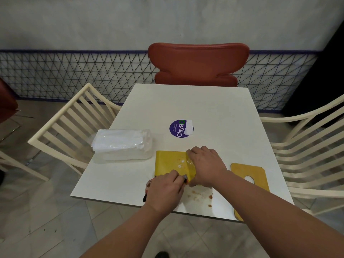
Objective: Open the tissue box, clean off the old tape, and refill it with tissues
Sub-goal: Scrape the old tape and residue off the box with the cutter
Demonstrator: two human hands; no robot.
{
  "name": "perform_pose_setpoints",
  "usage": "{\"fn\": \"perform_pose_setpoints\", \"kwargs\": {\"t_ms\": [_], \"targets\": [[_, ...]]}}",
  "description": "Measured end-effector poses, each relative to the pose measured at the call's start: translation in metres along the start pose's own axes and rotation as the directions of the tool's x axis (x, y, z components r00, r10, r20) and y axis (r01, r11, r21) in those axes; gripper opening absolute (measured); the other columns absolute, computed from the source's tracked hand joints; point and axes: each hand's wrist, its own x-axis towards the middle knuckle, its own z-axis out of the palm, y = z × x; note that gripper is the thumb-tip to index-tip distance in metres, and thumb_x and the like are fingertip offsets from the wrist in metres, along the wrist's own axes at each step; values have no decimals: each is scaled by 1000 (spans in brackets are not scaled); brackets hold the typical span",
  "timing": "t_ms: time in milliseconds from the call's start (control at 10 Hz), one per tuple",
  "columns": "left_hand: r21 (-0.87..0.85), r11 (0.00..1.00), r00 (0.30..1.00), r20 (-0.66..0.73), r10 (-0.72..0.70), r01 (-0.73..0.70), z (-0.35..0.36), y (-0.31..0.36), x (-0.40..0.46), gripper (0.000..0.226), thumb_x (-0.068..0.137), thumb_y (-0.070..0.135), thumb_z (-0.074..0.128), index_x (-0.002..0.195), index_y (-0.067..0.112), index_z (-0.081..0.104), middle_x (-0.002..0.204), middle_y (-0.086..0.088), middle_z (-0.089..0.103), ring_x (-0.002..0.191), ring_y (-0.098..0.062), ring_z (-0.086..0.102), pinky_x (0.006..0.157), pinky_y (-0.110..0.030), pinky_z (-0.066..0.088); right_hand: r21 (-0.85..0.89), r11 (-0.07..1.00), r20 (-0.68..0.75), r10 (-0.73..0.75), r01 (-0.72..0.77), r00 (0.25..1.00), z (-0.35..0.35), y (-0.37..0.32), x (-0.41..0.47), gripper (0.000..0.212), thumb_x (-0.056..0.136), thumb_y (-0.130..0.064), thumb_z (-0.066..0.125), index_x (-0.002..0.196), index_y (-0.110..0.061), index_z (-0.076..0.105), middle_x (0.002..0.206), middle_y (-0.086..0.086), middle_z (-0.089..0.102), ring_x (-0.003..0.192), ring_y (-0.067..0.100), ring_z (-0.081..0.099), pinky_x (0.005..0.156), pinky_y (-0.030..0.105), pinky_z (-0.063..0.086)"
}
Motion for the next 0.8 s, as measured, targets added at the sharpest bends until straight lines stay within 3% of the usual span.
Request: {"fn": "perform_pose_setpoints", "kwargs": {"t_ms": [100, 200, 300, 400, 500, 600, 800], "targets": [[-103, 993, 998, 4, -66, 66, 5, -14, -2, 25, 90, 37, 51, 84, 22, 70, 73, 3, 55, 52, -21, 53, 42, -26, 40, -11, 1000, 12, 1, -1, 1000, 0, 0, 0, 103, 62, -62, 77, 145, -22, 32, 136, -3, 44, 120, 21, 42, 101, 38, 36], [-120, 964, 969, -45, -243, 237, -1, -44, -5, 25, 88, 39, 53, 91, 24, 73, 74, 4, 56, 53, -21, 56, 42, -27, 43, -11, 1000, 13, 5, -5, 1000, 1, 0, 0, 104, 61, -62, 78, 145, -22, 32, 137, -4, 43, 119, 21, 42, 101, 38, 37], [-104, 947, 949, -55, -310, 303, -8, -50, 4, 25, 86, 37, 53, 88, 23, 73, 74, 4, 55, 53, -20, 57, 41, -25, 40, -5, 1000, 14, 9, -8, 1000, 1, 0, 0, 103, 61, -61, 79, 145, -22, 32, 136, -4, 43, 118, 21, 42, 100, 38, 37], [-66, 991, 993, -2, -117, 116, -3, -36, 10, 17, 85, 32, 58, 85, 20, 71, 72, 3, 55, 52, -21, 54, 44, -23, 31, 0, 1000, 10, 5, -5, 1000, 1, -1, -1, 104, 61, -60, 79, 145, -22, 32, 136, -4, 44, 118, 21, 42, 100, 38, 37], [-52, 987, 989, 4, -149, 149, -3, -46, 19, 20, 87, 33, 55, 82, 21, 70, 73, 2, 55, 51, -22, 54, 43, -25, 34, 1, 1000, 8, 6, -6, 1000, 1, 0, -2, 104, 61, -60, 79, 145, -22, 32, 136, -4, 44, 118, 21, 42, 100, 38, 36], [-69, 935, 937, -18, -349, 347, -7, -61, 26, 9, 85, 28, 67, 86, 21, 72, 76, 2, 57, 54, -22, 58, 44, -26, 39, 7, 1000, 14, 10, -10, 1000, 1, 1, 0, 105, 61, -61, 79, 146, -22, 31, 137, -4, 43, 119, 21, 42, 100, 38, 36], [13, 974, 973, 44, -227, 226, -5, -47, 44, 21, 84, 31, 54, 83, 20, 72, 74, 2, 58, 51, -20, 56, 43, -25, 34, 1, 1000, 8, 8, -8, 1000, 3, 0, -3, 105, 62, -60, 78, 147, -22, 29, 138, -5, 42, 119, 21, 41, 101, 37, 35]]}}
